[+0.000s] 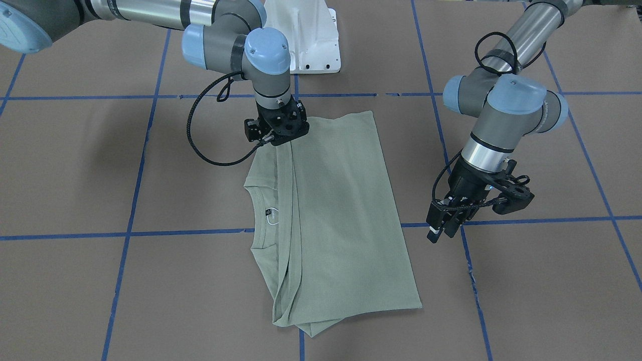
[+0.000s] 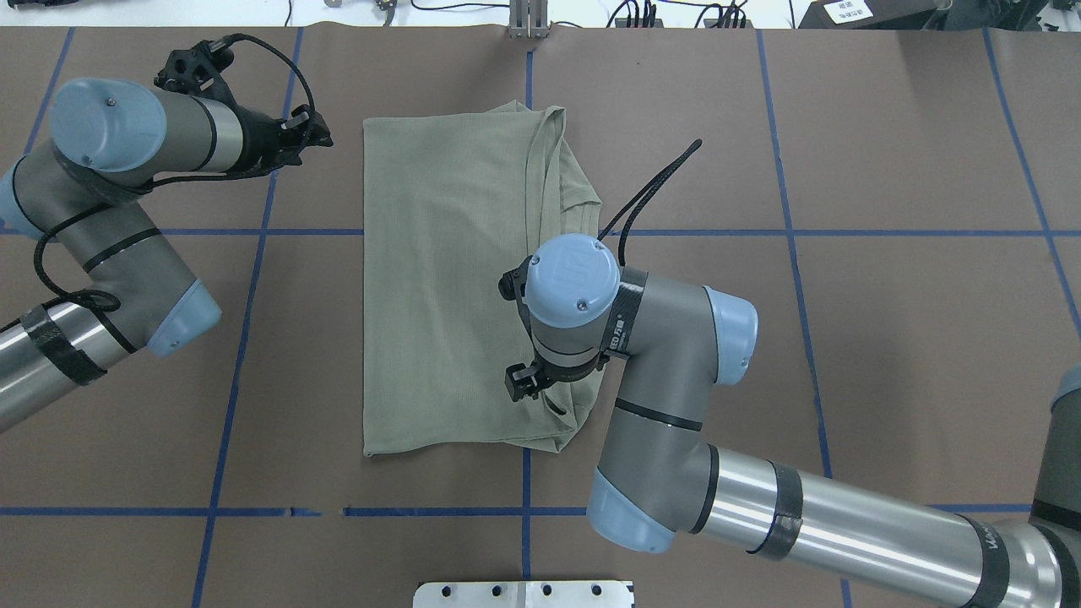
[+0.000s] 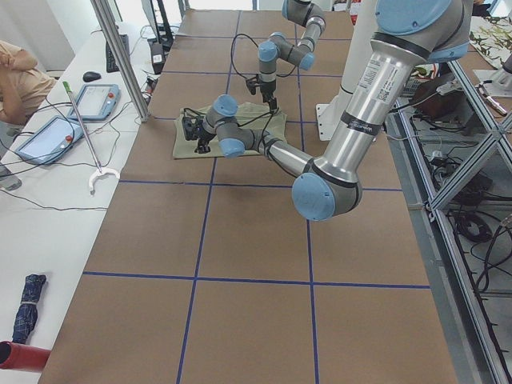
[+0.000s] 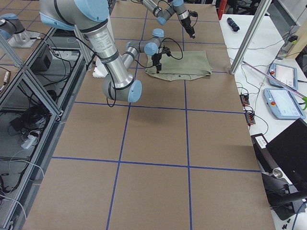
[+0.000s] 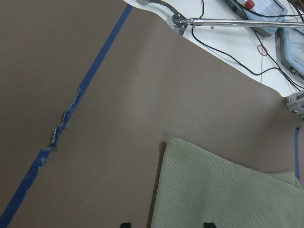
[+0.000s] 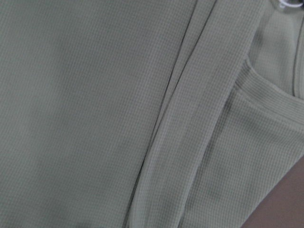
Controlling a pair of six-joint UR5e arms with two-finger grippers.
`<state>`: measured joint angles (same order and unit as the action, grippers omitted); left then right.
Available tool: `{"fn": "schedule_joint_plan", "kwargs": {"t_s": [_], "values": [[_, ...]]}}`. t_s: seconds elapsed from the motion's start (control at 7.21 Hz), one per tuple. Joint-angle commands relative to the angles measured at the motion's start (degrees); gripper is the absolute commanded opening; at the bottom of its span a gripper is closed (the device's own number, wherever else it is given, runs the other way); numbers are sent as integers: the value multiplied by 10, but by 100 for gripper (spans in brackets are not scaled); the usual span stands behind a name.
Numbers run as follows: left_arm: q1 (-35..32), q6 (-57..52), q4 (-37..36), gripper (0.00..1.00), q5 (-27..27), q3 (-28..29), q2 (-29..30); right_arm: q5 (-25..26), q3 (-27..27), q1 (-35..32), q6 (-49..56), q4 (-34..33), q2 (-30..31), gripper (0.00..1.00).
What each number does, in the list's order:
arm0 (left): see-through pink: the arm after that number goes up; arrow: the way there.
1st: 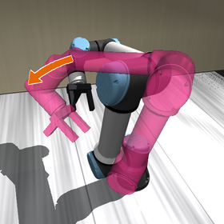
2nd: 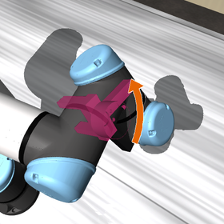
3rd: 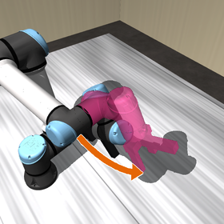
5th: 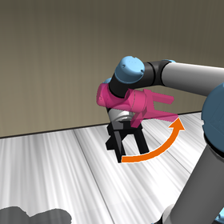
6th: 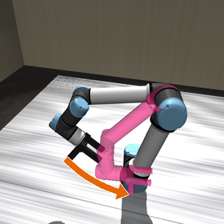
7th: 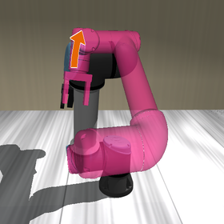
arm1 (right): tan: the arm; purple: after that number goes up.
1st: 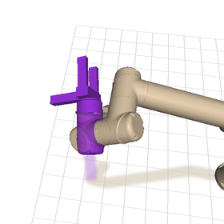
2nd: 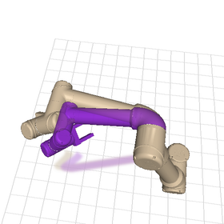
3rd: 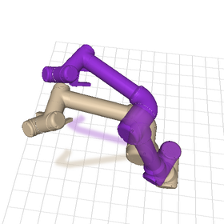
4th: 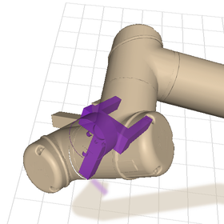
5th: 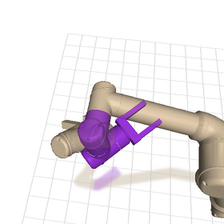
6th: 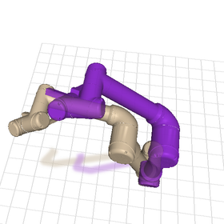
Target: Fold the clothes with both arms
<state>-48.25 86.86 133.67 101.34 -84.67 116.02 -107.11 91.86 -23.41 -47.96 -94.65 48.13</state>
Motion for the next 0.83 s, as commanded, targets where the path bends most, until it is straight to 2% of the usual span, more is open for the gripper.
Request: {"fn": "schedule_joint_plan", "kwargs": {"t_s": [0.0, 0.28, 0.56, 0.69], "values": [[0, 1, 0, 59, 0, 0, -2, 23, 1, 18, 6, -33, -5, 100], [0, 0, 0, 59, 0, 0, -2, 50, 1, 30, 6, -47, -5, 100], [0, 0, 0, 59, 0, -1, -2, 51, 8, 30, 6, -67, 2, 100], [0, 0, 0, 59, 0, -1, -2, 55, 23, 28, 9, -69, 31, 100]]}}
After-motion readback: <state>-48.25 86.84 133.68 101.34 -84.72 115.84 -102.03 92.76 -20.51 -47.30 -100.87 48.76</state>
